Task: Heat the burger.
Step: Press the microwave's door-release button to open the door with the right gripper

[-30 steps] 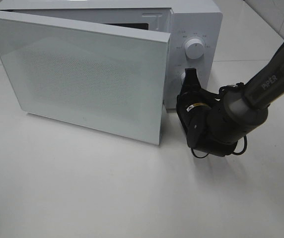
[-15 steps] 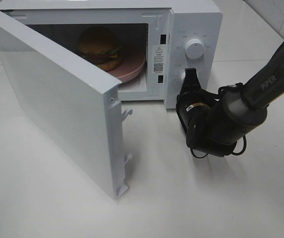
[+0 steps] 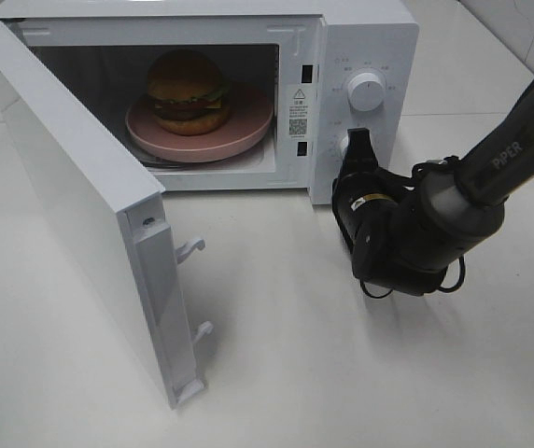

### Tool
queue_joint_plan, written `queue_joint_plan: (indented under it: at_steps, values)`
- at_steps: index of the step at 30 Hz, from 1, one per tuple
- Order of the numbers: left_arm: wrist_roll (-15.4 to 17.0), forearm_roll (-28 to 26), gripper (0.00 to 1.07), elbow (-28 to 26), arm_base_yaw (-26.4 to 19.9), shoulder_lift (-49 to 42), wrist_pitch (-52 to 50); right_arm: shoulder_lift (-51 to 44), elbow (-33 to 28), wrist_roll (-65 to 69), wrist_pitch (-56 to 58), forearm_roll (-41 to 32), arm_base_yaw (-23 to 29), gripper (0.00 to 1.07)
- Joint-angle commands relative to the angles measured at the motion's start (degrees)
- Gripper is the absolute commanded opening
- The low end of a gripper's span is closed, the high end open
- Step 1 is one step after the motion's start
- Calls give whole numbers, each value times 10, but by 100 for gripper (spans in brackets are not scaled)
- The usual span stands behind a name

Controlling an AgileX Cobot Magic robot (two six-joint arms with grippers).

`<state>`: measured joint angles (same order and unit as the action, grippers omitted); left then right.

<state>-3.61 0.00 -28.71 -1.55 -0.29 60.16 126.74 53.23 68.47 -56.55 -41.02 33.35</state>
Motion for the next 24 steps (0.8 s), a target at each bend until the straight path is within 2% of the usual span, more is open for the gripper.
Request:
queue_joint_plan:
  at_steps: [1,10,17,24]
  values:
    - [-1,4,100,1,-1,-11,-5,-28,14,-11,-111,41,-24,0]
    - [-1,4,100,1,-1,-11,-5,-68,-53,-8,43,88,-24,0]
    - [-1,4,100,1,-1,-11,-5,-109,-85,-19,87,107,-24,0]
    - [-1,4,100,1,-1,-11,-5,-164,-109,-73,189,194,-24,0]
